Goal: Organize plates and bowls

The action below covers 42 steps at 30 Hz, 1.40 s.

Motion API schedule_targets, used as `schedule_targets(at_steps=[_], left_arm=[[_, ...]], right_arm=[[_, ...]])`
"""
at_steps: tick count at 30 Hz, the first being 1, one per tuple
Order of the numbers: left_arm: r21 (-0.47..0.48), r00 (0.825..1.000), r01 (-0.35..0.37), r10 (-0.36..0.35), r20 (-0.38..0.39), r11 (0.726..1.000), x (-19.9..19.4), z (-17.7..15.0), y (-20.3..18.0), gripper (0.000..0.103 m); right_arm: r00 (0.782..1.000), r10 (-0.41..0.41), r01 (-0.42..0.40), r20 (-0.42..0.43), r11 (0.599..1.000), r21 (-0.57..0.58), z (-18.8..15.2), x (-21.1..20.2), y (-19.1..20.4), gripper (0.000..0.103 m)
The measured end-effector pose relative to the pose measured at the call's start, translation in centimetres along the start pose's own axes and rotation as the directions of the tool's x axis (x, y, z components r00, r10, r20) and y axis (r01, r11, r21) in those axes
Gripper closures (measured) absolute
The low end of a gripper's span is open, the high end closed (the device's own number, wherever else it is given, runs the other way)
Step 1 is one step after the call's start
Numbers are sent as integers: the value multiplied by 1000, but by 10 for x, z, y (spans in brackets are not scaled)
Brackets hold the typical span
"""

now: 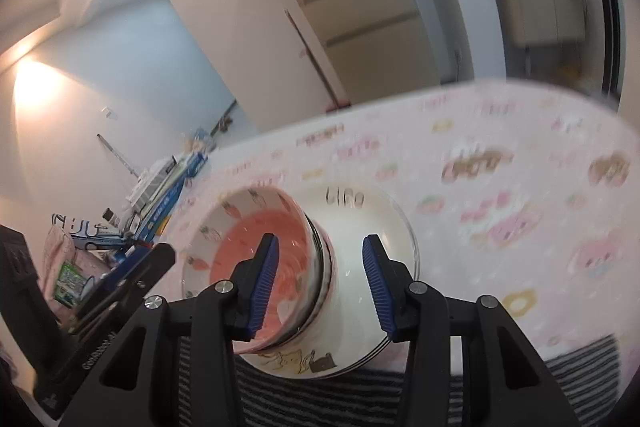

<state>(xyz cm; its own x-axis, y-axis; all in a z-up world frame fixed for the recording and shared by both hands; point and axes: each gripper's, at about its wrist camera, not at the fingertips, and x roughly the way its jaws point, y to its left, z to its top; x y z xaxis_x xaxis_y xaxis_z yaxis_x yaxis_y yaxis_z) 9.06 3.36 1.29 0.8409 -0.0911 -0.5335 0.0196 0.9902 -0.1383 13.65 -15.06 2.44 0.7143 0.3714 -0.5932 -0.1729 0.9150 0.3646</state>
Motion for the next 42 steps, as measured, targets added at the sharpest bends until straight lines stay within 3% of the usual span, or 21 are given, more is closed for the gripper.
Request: schedule_targets(at_steps=[4,6,9,11,14,16,19,21,22,24,25,29,35,38,42], left_arm=[[59,993,-30,23,119,998,-31,10,-4,25],[77,985,-51,37,169,996,-45,14,-5,22],[98,971,-57,32,236,994,-63,15,-8,11],[106,957,-54,21,289,993,-73,14,-9,1],[110,926,-2,-40,375,994,-89,11,-7,0],[107,912,1,-45,409,994,-95,9,-4,0],[117,900,16,-65,432,993,-102,4,-4,0],[121,892,10,-64,447,993,-105,2,-6,0],[128,888,10,-68,456,992,-105,0,-6,0],[168,879,66,-137,457,984,-108,-6,-6,0],[183,873,99,-173,456,978,-109,-9,-5,0],[184,848,77,-161,505,980,-113,-22,-5,0],[192,841,64,-156,518,979,-106,-32,-7,0],[168,864,73,-147,482,983,-94,-37,-7,0],[159,870,40,-112,481,986,-80,-48,-6,0]], right_arm=[[994,-4,13,111,996,-83,2,-34,12,54],[988,-8,26,153,993,-119,2,-47,18,50],[975,-44,87,218,978,-190,-2,-65,29,43],[964,-66,126,257,966,-226,-5,-74,34,31],[957,-112,185,269,946,-265,-7,-79,40,13],[952,-127,201,279,945,-258,-8,-83,37,13],[941,-85,162,328,963,-214,-13,-98,29,12],[927,-72,147,367,973,-178,-16,-108,23,8],[914,-68,142,400,977,-159,-17,-113,18,0],[901,-69,145,428,978,-149,-20,-118,13,0],[899,-59,137,433,979,-151,-21,-120,11,0],[913,-42,109,407,984,-144,-26,-112,0,0],[875,-44,135,483,979,-156,-45,-110,-2,0],[888,-5,92,460,982,-168,-52,-99,-4,0],[889,-52,150,455,972,-182,-63,-83,-2,0]])
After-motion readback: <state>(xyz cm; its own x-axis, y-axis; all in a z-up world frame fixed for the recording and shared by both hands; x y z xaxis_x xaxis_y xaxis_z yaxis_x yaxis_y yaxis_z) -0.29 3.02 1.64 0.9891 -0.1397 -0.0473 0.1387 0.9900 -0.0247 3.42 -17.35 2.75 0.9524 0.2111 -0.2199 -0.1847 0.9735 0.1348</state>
